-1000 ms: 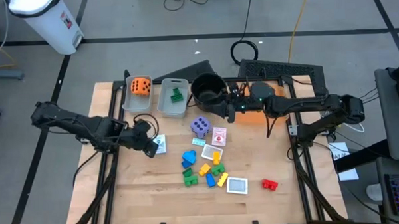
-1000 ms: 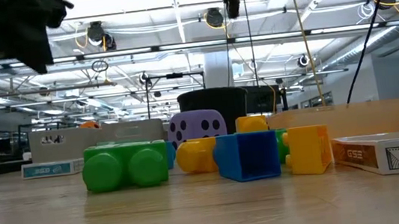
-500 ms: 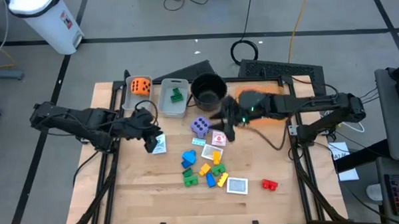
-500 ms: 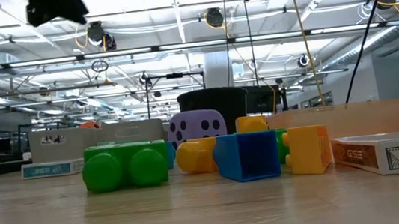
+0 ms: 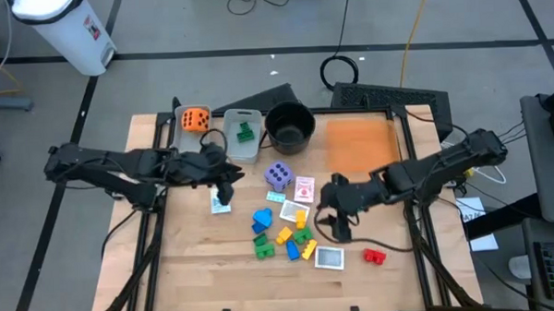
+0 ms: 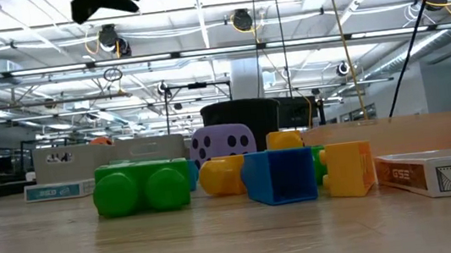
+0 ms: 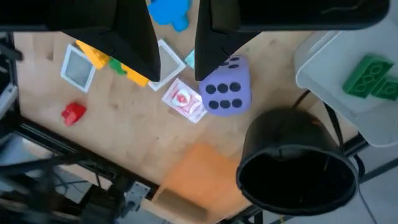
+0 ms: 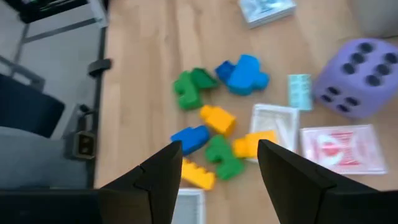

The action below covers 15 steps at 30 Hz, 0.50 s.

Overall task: Pick & Place Toys
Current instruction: Put the black deck of cards into the orange bin

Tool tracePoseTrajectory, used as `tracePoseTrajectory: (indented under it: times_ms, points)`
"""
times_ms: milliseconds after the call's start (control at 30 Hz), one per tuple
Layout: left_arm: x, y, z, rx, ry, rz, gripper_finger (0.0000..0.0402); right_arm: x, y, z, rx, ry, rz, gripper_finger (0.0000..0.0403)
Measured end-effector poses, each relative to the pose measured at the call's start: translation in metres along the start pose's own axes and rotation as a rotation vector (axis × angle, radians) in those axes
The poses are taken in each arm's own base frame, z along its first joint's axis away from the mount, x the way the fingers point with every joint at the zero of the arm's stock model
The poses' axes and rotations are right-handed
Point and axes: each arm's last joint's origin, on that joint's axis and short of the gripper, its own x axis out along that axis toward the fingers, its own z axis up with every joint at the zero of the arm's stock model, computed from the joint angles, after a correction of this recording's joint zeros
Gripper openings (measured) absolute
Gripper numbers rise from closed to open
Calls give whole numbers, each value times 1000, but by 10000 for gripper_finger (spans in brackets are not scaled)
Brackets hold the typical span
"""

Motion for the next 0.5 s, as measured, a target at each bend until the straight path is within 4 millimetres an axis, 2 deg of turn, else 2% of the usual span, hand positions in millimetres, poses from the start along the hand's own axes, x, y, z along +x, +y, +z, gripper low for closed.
tracePoseTrajectory:
  times_ms: [167, 300, 433, 500]
  points:
    - [24, -8, -2, -121, 18, -18, 104, -4, 22, -13, 62, 34, 64, 203]
    - [42, -21, -8, -246, 105, -119, 104, -9, 43, -28, 79, 70, 121, 203]
    - [52, -40, -15, -323, 174, -255, 104, -14, 62, -43, 46, 102, 177, 204]
    - [53, -53, -17, -330, 147, -317, 104, -14, 68, -51, 23, 111, 200, 203]
